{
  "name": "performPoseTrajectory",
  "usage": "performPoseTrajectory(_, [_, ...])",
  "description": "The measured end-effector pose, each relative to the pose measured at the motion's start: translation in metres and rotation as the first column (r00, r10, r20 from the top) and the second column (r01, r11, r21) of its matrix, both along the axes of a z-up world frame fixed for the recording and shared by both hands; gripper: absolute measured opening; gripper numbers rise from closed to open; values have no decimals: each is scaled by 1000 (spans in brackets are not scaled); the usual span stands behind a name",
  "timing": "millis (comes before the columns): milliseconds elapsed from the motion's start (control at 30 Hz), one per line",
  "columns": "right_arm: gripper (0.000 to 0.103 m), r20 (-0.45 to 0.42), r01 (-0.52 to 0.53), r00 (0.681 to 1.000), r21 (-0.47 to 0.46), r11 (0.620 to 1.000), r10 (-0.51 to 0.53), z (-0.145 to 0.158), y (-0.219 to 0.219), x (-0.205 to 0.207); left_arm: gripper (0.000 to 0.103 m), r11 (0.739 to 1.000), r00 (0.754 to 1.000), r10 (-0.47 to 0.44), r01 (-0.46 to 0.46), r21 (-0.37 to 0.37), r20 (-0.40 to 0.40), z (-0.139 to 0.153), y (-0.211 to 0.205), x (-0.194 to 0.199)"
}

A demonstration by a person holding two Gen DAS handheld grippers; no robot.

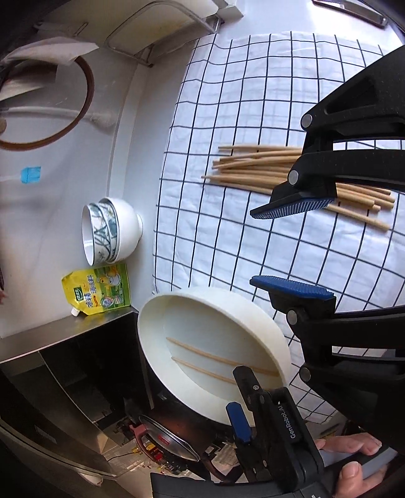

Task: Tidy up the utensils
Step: 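Move both open tools back down to the chopstick pile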

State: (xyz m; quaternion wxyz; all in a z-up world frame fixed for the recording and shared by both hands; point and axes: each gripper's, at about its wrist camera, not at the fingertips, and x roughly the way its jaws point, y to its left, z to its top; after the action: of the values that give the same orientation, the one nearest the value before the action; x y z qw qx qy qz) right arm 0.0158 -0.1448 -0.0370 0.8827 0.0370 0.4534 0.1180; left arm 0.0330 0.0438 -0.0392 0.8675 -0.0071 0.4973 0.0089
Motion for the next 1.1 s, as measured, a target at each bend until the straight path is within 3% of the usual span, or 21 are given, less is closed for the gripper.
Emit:
performPoseTrajectory(567, [43, -61, 160, 985, 16, 987, -159, -35, -105, -28, 71, 986, 984, -164, 165, 3, -70, -22, -112, -2])
performPoseTrajectory(900, [44, -132, 177, 975, -24, 984, -179, -78, -124, -25, 74, 988, 981, -153, 155, 8, -123, -58, -129, 1])
performPoseTrajectory(1100, [44, -152, 159, 976, 0, 987, -157, -94, -120, -18, 74, 989, 979, -141, 144, 15, -145, -74, -131, 3])
